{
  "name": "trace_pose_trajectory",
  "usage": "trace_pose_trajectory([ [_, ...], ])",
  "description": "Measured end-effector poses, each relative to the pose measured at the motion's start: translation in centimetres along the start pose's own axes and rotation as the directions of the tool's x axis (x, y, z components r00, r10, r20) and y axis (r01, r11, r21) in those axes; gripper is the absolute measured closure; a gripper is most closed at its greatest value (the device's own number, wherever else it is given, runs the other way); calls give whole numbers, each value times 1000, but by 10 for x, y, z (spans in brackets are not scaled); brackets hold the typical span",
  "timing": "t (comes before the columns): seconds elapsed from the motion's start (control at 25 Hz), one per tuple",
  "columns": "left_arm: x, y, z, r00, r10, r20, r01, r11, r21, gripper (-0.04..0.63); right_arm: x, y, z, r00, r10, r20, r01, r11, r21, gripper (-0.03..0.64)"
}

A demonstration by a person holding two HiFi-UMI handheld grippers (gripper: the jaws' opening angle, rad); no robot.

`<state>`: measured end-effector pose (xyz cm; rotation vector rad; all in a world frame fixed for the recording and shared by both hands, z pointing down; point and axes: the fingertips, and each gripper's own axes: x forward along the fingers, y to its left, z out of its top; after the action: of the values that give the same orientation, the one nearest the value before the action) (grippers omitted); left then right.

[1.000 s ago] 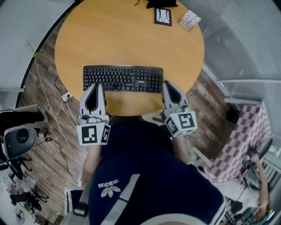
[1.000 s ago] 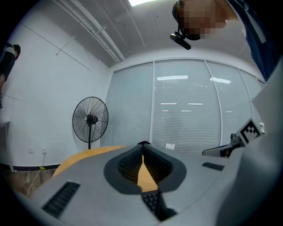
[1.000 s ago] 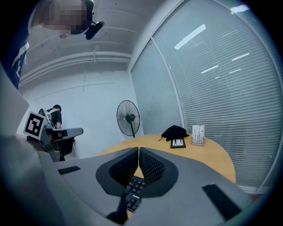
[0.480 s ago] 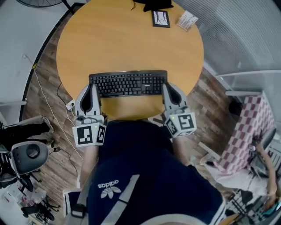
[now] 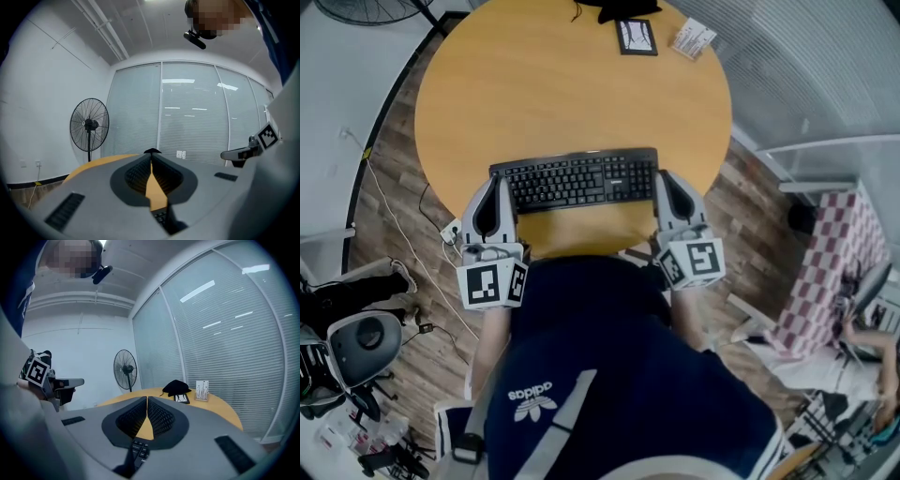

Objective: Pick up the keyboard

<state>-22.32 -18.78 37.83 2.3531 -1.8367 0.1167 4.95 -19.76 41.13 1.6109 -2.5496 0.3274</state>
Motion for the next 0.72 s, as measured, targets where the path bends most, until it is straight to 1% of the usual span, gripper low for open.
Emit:
trace_pose_trajectory([
  [0.16, -2, 12, 1, 1000, 18, 2, -18, 1000, 2, 584, 4, -1, 1, 1000, -12, 4, 12, 1000, -2, 609],
  [0.36, -1, 25, 2, 999, 40, -1, -40, 999, 17, 584, 12, -5, 11, 999, -20, 34, 20, 1000, 19, 609],
  [0.48, 2, 35, -3, 999, 46, -28, -46, 999, 22, 584, 18, -14, 12, 999, -30, 34, 29, 999, 29, 607],
  [0.6, 5, 44, -12, 997, 36, -64, -36, 999, 16, 584, 23, -23, 11, 999, -35, 25, 34, 999, 29, 607],
  [0.72, 10, 49, -21, 994, 21, -108, -23, 1000, -15, 583, 26, -32, 10, 998, -50, 22, 49, 998, 36, 607],
])
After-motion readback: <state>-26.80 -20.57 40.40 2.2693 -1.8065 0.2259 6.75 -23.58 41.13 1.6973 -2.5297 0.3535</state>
